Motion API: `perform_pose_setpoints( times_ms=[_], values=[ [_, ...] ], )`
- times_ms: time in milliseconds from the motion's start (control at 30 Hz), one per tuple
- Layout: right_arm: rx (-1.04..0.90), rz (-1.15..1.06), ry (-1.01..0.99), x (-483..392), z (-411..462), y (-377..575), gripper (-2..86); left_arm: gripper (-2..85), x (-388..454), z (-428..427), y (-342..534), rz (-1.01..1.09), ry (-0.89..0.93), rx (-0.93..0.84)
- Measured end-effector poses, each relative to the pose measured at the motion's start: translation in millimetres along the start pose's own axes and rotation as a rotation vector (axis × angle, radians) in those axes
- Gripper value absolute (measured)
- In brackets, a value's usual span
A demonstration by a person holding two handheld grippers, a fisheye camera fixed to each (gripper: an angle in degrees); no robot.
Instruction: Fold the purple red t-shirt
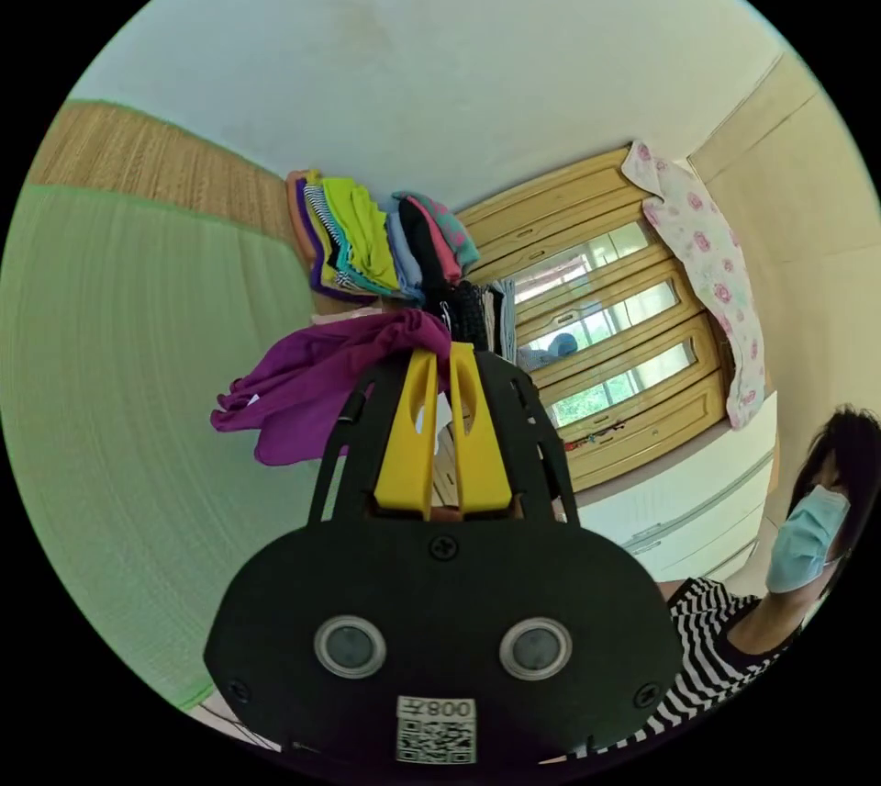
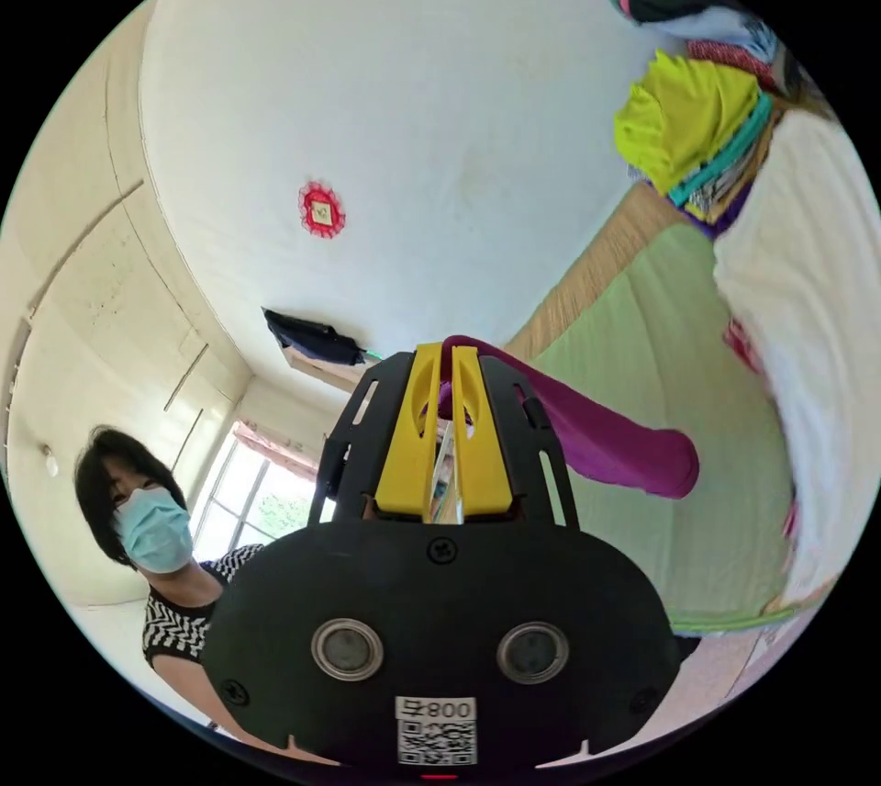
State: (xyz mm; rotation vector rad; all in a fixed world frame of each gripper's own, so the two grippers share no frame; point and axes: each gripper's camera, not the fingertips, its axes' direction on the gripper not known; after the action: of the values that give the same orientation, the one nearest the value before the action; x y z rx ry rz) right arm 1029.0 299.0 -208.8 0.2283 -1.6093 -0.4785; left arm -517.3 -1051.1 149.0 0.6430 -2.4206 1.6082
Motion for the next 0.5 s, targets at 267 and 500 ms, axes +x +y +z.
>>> perform_pose_setpoints(
  times_ms=[267,500],
  values=[
    [0.098,-0.146,0.068,-84.8,-109.9,-100.2,1.7,2.6,-6.5,219.1,-66.7,0.247,0.029,-0.036],
    [0.152,0.047,0.306,-69.8,-242.0,-74.5,1.7,2.7,-110.8,453.0,-6.4,0.233,-0.006,-0.311]
  ],
)
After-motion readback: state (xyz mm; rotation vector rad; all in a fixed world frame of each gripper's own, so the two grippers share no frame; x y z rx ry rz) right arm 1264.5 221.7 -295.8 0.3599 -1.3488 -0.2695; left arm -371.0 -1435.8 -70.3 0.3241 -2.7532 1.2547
